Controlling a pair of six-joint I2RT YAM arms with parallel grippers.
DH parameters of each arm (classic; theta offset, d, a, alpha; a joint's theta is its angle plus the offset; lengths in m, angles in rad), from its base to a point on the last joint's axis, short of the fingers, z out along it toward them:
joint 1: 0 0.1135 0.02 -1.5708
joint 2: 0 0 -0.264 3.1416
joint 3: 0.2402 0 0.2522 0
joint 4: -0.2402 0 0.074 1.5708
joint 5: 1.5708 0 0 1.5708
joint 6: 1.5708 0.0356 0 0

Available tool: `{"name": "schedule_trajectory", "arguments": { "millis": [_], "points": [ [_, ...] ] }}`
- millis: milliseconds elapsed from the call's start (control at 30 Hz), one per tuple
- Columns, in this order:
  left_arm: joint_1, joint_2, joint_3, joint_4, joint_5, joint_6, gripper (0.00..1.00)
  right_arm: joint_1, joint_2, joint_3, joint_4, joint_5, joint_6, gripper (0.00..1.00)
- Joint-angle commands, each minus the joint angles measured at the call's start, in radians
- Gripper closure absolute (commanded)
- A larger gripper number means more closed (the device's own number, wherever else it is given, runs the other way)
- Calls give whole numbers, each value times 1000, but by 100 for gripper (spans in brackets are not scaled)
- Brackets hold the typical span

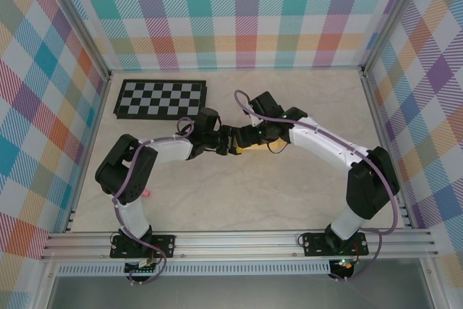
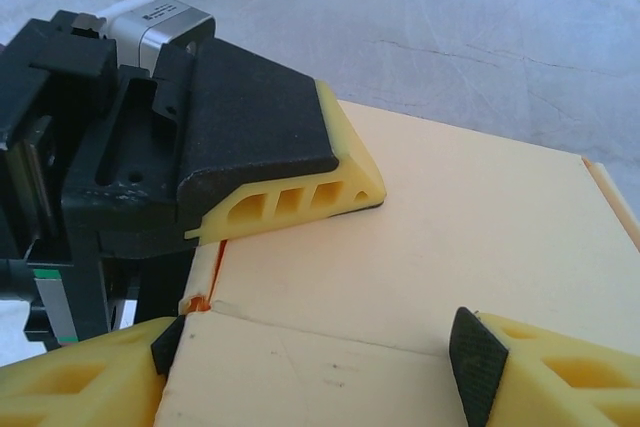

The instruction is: Fold the paper box

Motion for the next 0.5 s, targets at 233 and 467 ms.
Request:
{"name": "schedule_trajectory", "arguments": {
  "millis": [233, 467],
  "points": [
    [-9, 22, -8, -92, -25, -22, 74, 66, -94, -178, 142, 29, 186, 31],
    [-8, 24, -20, -82, -23, -22, 74, 76, -98, -128, 39, 91, 76, 26]
  ]
}}
